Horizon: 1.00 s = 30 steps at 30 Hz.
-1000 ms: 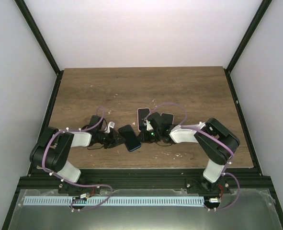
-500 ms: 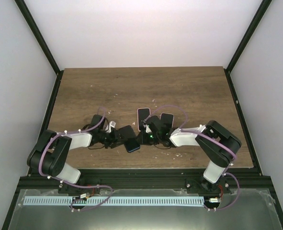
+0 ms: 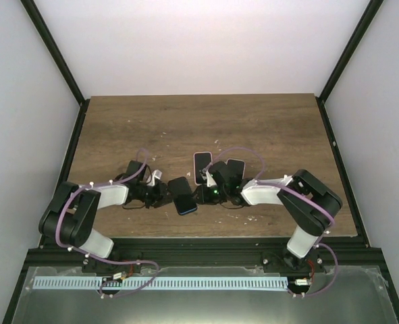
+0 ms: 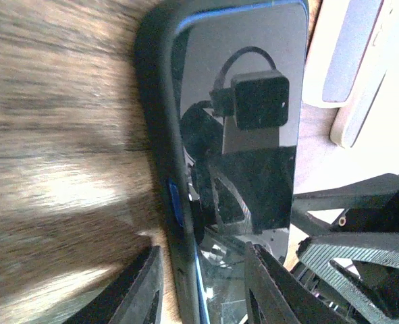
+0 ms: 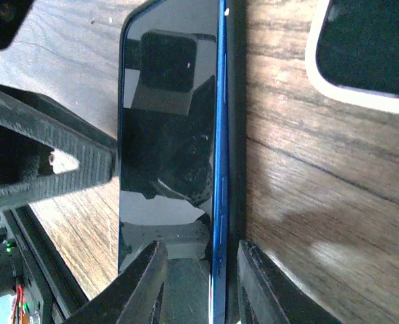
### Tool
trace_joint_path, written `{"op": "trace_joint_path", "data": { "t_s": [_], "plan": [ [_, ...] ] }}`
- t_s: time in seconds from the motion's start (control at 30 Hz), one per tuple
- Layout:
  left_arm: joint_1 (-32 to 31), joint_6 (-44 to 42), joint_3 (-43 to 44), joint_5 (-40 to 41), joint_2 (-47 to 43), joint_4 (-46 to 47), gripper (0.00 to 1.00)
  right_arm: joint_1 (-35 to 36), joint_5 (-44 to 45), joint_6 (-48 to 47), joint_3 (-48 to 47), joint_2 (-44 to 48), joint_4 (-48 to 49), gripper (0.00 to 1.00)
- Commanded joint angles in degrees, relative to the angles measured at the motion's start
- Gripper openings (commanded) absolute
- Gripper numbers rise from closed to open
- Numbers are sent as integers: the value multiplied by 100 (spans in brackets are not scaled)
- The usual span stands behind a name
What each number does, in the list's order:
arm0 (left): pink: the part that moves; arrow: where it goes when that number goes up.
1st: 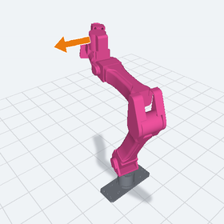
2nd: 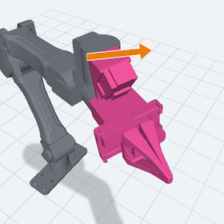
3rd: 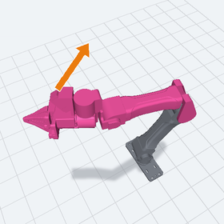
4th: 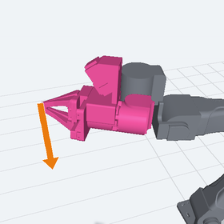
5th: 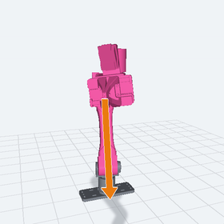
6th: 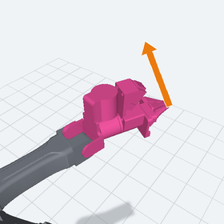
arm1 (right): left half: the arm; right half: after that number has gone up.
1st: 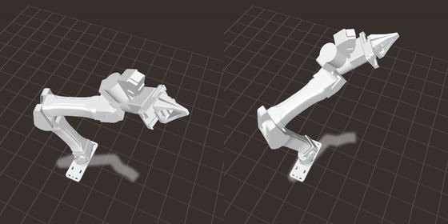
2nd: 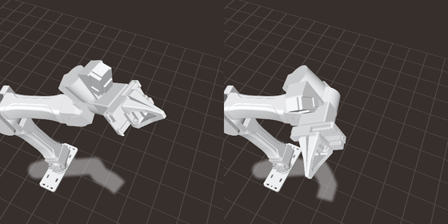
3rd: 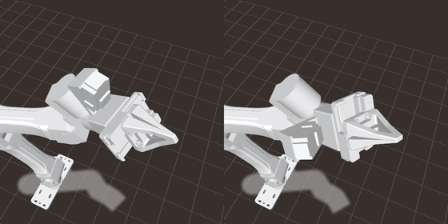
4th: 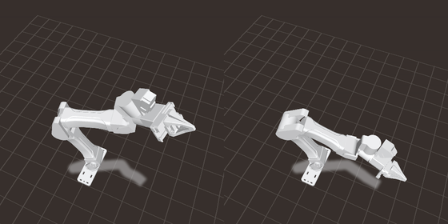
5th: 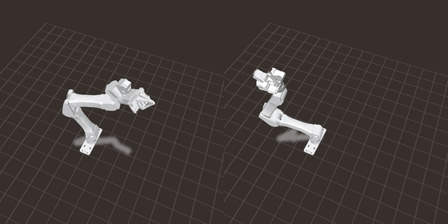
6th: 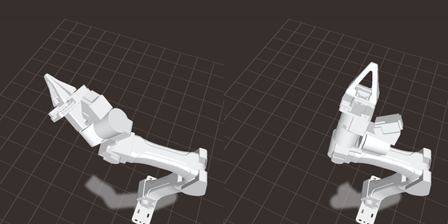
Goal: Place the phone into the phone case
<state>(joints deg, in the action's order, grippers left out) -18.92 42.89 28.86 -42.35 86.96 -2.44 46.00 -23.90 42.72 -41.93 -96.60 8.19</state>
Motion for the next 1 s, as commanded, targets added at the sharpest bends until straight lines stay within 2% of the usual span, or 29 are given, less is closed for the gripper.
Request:
{"op": "trace_joint_path", "data": {
  "t_s": [0.0, 0.07, 0.23, 0.4, 0.63, 0.8, 0.97],
  "plan": [
    [198, -198, 126, 229, -159, -345, 36, -8, 39, -150, 1, 136, -391, 32],
    [340, -263, 290, 470, -212, -537, 43, -1, 107, -335, 14, 318, -600, 37],
    [580, -414, 823, 1059, -192, -756, 52, 114, 576, -832, 96, 871, -1234, 46],
    [679, -623, 1481, 1129, 278, -694, 53, 489, 868, -1446, 212, 1315, -1465, 60],
    [709, -841, 2010, 829, 1039, -689, 52, 876, 1039, -1737, 328, 1287, -1480, 80],
    [710, -787, 1993, 503, 1391, -443, 51, 1015, 1370, -1935, 148, 980, -1607, 81],
    [712, -806, 2038, 292, 1642, -422, 50, 1016, 1590, -2166, -139, 556, -1759, 76]
  ]
}}
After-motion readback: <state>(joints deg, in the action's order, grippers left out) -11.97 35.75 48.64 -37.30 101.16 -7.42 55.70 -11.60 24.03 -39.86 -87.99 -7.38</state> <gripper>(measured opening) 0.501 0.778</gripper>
